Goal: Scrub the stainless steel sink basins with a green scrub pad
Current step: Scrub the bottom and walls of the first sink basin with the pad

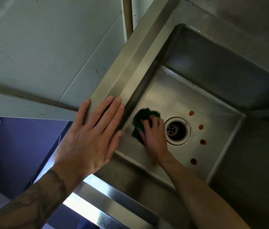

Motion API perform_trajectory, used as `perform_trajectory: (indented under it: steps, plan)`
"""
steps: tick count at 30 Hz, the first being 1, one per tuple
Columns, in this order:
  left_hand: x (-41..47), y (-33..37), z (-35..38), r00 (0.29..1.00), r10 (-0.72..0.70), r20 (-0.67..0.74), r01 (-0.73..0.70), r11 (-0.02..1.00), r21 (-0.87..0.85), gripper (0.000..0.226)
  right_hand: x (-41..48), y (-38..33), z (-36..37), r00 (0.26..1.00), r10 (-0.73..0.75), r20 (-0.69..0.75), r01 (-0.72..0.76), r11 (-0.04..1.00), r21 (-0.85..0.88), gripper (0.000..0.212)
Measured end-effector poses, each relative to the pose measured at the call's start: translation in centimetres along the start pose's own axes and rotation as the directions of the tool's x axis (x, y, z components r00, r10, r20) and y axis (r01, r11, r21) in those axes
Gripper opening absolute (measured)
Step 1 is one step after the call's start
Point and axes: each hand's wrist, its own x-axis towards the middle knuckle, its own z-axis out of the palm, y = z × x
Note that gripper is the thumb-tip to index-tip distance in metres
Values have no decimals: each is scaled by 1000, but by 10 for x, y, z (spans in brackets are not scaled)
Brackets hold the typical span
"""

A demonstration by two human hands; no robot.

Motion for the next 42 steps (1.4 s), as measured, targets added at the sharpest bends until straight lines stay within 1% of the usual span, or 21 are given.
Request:
perform_trajectory:
  steps: [2,3,6,8,9,11,14,16,20,22,23,25,27,29,32,33,34,36,38,40,42]
  plan:
    - [0,0,1,1000,1,6,-1,1000,1,66,-11,20,-6,976,-204,73,202,979,32,39]
    - [-1,0,1,1000,-4,4,4,1000,-3,66,-7,33,-9,971,-223,80,221,975,35,39]
    - [-1,2,2,1000,-5,2,5,1000,-9,65,26,51,-13,999,51,-13,-51,999,-8,36]
    - [0,1,1,1000,-6,-1,6,1000,-11,65,43,39,-11,957,273,-101,-276,961,-9,34]
    - [0,1,0,1000,-6,1,6,1000,-11,65,42,27,-9,947,299,-121,-302,953,-5,34]
    - [0,1,-1,1000,-9,7,9,1000,-4,66,19,6,-3,980,191,-62,-193,981,-15,35]
    - [0,1,-3,1000,-4,22,4,1000,9,67,-35,3,-3,982,-163,99,161,987,29,38]
    - [0,0,-2,1000,-5,25,5,1000,15,67,-44,19,-5,973,-205,108,201,978,53,40]
    - [-1,2,-2,1000,-7,26,6,1000,19,67,-9,11,2,974,221,-51,-219,975,39,37]
    - [-1,3,-2,1000,-10,20,10,1000,14,66,-1,-13,8,948,311,-74,-305,949,82,35]
    - [0,3,-2,1000,-9,18,9,1000,8,66,-6,-20,11,963,264,-60,-259,963,76,35]
    - [0,2,-2,1000,-3,19,3,1000,1,66,-26,-21,11,999,-17,33,15,998,68,36]
    - [0,1,-2,1000,-9,16,9,1000,5,66,-31,-3,4,960,-259,106,252,965,78,38]
    - [-1,2,-2,1000,-13,10,13,1000,10,66,-16,8,-1,970,-229,81,224,973,58,38]
    - [0,3,-2,1000,-9,18,9,1000,11,66,11,-13,2,981,189,-34,-187,981,52,34]
    - [0,3,-2,1000,-7,20,7,1000,11,66,11,-26,4,972,230,-46,-226,971,72,33]
    - [0,3,-2,1000,-5,20,5,1000,10,66,4,-38,7,981,191,-30,-188,980,72,33]
    - [0,3,-2,1000,-12,16,12,1000,4,66,-25,-52,13,993,-87,75,81,994,79,37]
    - [0,3,-3,1000,-15,11,15,1000,2,65,-47,-42,10,918,-363,158,349,931,110,40]
    - [0,3,-2,1000,-19,4,19,1000,2,65,-48,-23,6,908,-393,147,383,919,88,40]
    - [-1,1,-1,1000,-16,2,16,1000,2,65,-40,-6,0,975,-205,81,202,978,52,41]
